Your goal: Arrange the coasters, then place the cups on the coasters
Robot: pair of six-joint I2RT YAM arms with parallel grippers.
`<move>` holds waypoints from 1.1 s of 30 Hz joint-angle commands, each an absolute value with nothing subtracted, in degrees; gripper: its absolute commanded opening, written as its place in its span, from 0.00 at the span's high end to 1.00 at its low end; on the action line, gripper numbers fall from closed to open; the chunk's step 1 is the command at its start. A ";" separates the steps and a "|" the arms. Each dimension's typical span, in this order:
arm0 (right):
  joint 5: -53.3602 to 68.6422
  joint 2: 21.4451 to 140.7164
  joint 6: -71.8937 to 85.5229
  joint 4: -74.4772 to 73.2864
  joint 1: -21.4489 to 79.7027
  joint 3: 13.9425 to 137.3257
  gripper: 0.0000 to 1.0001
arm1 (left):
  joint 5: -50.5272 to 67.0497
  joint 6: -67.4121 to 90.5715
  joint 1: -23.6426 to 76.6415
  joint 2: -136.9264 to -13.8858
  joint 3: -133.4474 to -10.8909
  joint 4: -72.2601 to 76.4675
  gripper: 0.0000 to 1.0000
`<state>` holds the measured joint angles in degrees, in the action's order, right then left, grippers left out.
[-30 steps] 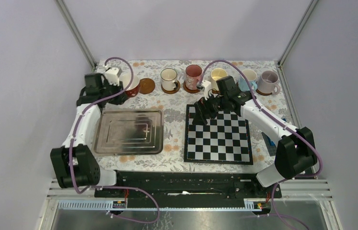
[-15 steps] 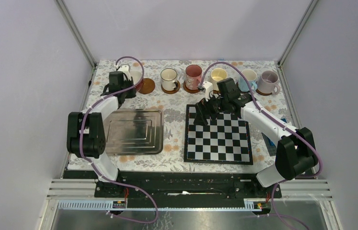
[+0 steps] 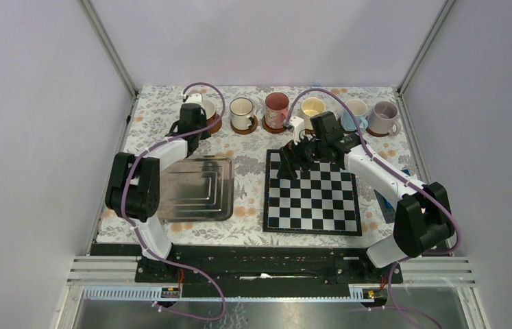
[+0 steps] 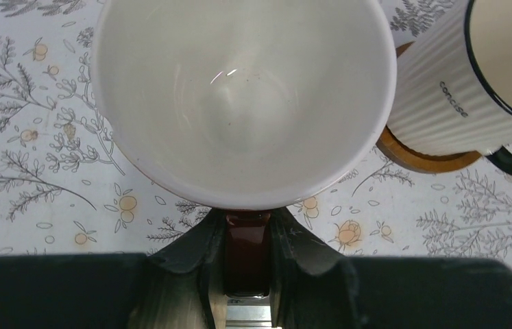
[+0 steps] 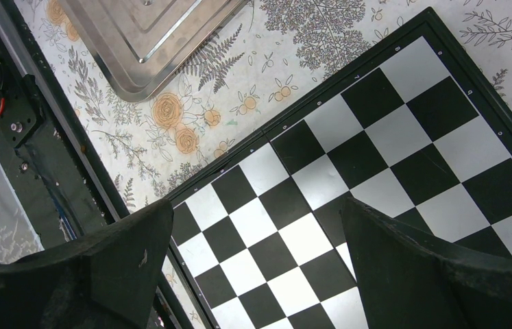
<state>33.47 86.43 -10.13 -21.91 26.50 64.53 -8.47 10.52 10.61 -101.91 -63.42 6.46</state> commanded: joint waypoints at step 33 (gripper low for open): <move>31.32 84.43 -11.28 -20.48 26.10 64.24 0.00 | -34.75 27.04 19.66 -112.27 -81.03 3.43 1.00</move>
